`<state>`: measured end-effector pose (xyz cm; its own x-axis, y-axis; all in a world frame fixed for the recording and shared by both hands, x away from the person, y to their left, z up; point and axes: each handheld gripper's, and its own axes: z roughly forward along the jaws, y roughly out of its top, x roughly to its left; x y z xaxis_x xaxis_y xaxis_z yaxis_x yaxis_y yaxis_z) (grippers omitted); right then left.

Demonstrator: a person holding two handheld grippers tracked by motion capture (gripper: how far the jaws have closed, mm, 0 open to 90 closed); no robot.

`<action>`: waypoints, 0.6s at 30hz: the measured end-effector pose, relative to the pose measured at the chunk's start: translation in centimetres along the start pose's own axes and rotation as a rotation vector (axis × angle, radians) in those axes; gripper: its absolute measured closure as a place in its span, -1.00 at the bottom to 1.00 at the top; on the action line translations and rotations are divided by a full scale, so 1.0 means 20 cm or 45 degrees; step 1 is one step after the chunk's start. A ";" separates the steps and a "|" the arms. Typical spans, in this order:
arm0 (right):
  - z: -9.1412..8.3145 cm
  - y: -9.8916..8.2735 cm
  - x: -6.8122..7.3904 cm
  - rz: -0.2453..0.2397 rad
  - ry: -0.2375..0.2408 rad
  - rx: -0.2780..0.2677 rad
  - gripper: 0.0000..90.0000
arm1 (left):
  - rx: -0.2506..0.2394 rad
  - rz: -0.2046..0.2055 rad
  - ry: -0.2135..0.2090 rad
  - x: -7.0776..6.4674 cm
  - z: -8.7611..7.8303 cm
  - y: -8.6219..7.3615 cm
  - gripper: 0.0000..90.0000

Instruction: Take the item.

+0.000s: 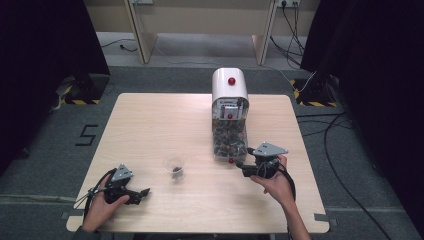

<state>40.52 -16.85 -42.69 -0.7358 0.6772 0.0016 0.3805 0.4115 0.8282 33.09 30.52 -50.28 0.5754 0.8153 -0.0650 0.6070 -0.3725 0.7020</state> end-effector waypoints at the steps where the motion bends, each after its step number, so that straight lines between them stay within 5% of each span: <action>1: -0.01 -0.01 0.00 0.008 -0.006 0.001 -0.27 | 0.000 0.000 0.000 0.00 0.00 0.00 -1.00; 18: -0.05 -0.18 -0.07 0.063 -0.076 0.094 -0.32 | 0.000 0.000 0.000 0.00 0.00 0.00 -1.00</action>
<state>39.61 -19.86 -45.14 -0.6810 0.7322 0.0062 0.4576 0.4189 0.7843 33.09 30.52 -50.28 0.5755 0.8152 -0.0649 0.6070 -0.3726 0.7020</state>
